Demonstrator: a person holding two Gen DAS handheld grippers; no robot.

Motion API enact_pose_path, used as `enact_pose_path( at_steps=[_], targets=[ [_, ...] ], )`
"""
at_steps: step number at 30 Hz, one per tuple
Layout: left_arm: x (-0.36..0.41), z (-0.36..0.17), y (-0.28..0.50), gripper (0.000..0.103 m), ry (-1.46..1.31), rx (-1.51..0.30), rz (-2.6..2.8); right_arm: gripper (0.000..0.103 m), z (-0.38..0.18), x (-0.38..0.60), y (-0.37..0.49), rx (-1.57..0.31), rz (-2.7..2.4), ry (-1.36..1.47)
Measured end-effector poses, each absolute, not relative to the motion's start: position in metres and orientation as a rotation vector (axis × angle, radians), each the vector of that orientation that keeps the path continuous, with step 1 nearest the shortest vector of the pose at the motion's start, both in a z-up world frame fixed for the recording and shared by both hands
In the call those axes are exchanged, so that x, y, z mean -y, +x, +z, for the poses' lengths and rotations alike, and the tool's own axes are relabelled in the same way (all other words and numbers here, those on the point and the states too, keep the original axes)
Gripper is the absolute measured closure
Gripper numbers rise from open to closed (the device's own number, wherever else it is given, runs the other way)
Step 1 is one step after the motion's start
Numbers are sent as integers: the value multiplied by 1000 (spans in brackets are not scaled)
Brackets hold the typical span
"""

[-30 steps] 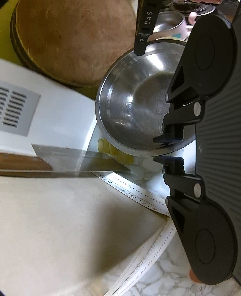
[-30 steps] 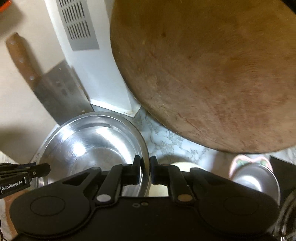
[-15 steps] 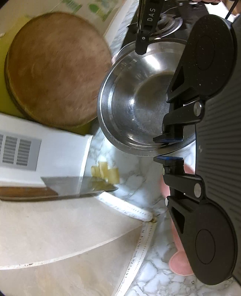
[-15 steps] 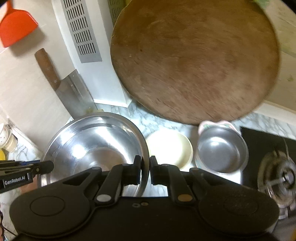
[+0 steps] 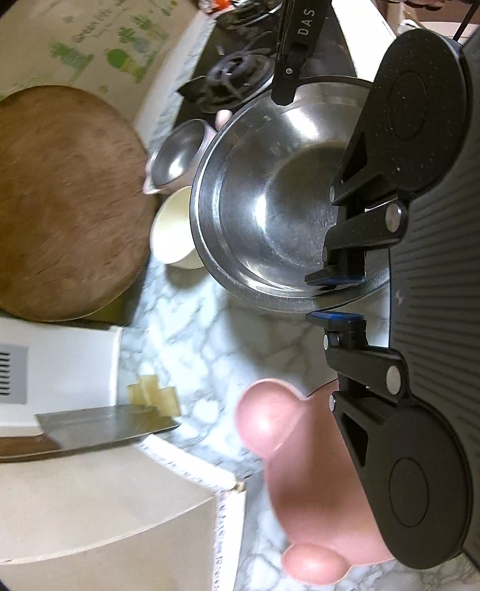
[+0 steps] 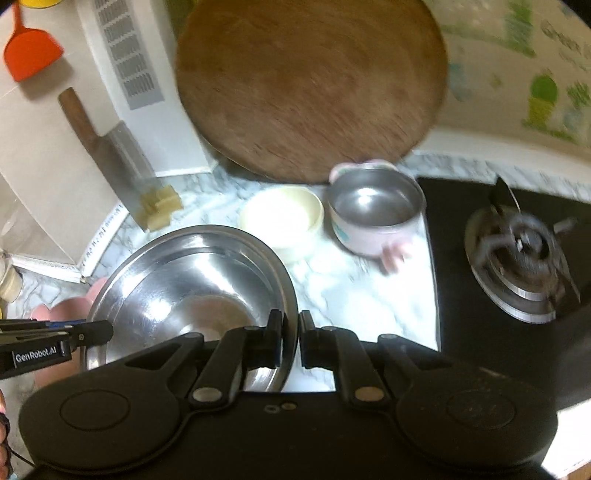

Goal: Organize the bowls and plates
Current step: 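Lift the steel bowl with both grippers and carry it beside the plate stack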

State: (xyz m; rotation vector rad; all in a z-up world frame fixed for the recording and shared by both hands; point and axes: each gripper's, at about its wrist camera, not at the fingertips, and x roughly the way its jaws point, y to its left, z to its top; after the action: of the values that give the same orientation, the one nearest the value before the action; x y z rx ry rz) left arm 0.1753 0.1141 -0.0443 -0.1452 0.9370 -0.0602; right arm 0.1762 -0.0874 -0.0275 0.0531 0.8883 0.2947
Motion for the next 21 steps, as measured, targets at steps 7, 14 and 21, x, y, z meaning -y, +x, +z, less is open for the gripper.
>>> enact_pose_path(
  at_steps=[7,14,21],
  targets=[
    [-96,-73,165,90,-121,-967,-86,93,-60,107,160,-935,255,92],
    [-85,-95,158,90,-87,-969,-95,93,-84,119,149,-956,240,106],
    [-81,-105,157,90,-78,-973,-97,93,-93,125,144,-959,241,116]
  ],
)
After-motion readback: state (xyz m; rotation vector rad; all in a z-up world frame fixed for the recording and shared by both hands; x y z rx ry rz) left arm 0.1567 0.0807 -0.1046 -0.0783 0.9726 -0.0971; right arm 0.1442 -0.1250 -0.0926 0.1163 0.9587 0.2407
